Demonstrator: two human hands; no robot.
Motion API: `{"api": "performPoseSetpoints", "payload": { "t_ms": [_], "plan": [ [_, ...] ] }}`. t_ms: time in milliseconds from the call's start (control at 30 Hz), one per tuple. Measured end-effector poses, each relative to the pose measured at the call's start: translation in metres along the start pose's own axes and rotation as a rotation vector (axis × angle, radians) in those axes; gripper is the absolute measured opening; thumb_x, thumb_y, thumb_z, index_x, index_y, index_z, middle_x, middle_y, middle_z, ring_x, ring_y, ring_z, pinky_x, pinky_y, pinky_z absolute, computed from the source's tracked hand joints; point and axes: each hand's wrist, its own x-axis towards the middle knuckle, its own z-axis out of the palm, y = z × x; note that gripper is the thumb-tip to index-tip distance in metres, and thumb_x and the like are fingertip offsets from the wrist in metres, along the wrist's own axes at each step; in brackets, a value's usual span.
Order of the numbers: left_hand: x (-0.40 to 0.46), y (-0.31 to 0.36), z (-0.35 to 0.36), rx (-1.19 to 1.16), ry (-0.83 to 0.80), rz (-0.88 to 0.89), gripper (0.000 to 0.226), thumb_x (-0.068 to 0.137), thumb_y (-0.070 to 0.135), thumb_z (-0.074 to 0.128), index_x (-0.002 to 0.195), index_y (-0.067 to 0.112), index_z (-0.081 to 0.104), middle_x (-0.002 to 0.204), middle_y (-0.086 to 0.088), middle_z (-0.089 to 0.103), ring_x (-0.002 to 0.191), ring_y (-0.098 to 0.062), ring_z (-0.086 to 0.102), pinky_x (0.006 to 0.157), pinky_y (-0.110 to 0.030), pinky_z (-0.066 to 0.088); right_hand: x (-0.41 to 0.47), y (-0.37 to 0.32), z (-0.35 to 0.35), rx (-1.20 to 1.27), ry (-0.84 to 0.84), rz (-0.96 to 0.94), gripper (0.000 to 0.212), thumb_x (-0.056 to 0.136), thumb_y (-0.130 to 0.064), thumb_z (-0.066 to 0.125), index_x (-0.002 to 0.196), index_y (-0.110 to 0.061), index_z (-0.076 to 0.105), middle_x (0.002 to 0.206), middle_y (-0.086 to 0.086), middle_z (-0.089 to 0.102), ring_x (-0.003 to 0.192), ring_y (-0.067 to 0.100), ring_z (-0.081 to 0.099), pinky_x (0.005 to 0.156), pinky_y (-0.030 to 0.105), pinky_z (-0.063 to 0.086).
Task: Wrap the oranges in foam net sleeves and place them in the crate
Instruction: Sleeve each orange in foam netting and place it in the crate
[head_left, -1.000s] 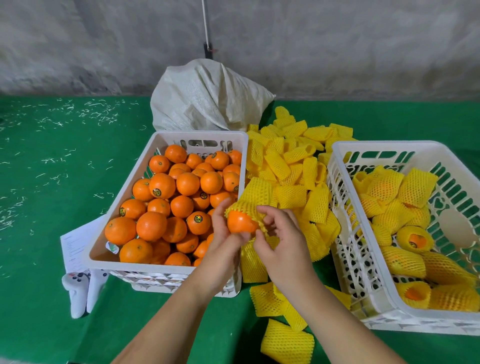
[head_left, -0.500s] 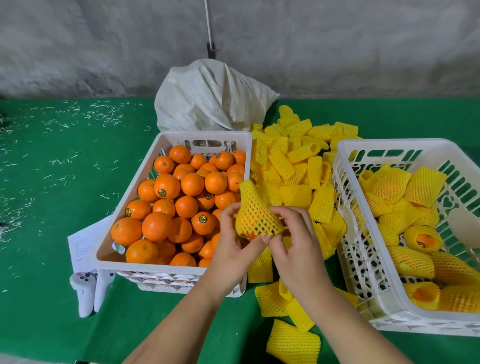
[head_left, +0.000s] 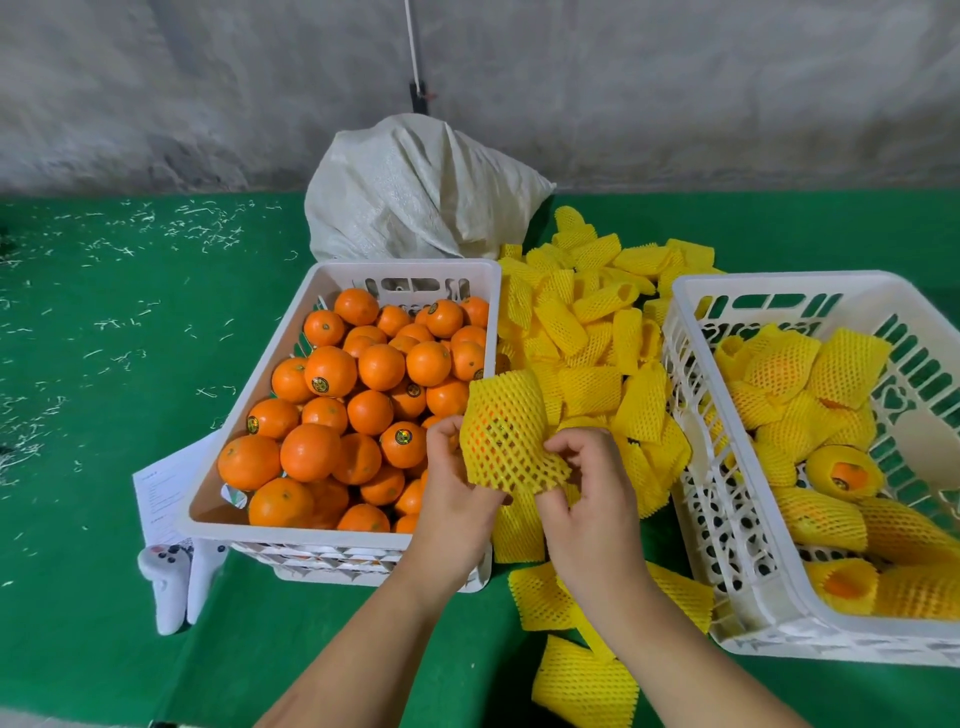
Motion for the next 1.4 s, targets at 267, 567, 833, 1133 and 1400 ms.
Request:
{"api": "performPoseSetpoints", "payload": {
  "t_ms": [267,567,833,1133,1400],
  "plan": [
    [-0.006,-0.005,0.001,0.219,-0.060,0.155,0.045,0.099,0.043,0.062,0.137,0.039,0.037,0.121,0.027,0.059,0.111,-0.008,0.066,0.088,-0.031,0.057,-0.013,-0.016,-0.005,0.703,-0.258,0.541,0.077,0.069,-0.077,0.074,0.135,-0.048,0.046,0.131,-0.015,0.064,0.120,0.010,0.064,0.093,0.034,0.056],
    [0.006,-0.009,-0.005,0.371,-0.213,0.181,0.024,0.113,0.036,0.044,0.131,0.041,0.059,0.069,0.002,0.051,0.059,-0.011,0.046,0.052,-0.031,0.040,0.037,0.026,-0.075,0.796,0.164,0.774,0.061,0.088,-0.023,0.077,0.142,-0.019,0.050,0.133,0.014,0.063,0.096,0.029,0.064,0.071,0.033,0.056],
    [0.083,-0.047,-0.053,1.263,-0.416,-0.378,0.047,0.107,0.025,0.051,0.153,0.027,0.045,0.155,-0.009,0.046,0.142,-0.038,0.042,0.118,-0.054,0.035,0.080,0.080,-0.120,0.429,0.343,0.654,0.104,0.094,-0.025,0.069,0.155,-0.048,-0.012,0.141,0.007,0.053,0.092,0.014,0.076,0.063,0.020,0.058],
    [0.078,-0.053,-0.049,1.781,-0.479,-0.453,0.054,0.106,0.031,0.047,0.158,0.027,0.033,0.153,-0.009,0.033,0.141,-0.042,0.032,0.113,-0.049,0.039,0.056,0.160,-0.055,-0.592,-0.685,0.462,0.042,0.102,-0.032,0.058,0.144,-0.036,0.053,0.171,-0.008,-0.004,0.150,0.038,0.012,0.116,0.052,0.029],
    [0.074,-0.042,-0.051,1.607,-0.415,-0.327,0.044,0.104,0.023,0.057,0.145,0.020,0.041,0.141,-0.010,0.056,0.129,-0.041,0.052,0.112,-0.052,0.044,0.042,0.158,-0.041,-0.370,-0.423,0.482,0.017,0.102,-0.018,0.059,0.113,-0.027,0.067,0.121,0.000,0.063,0.099,0.020,0.063,0.082,0.034,0.050]
  ]
}}
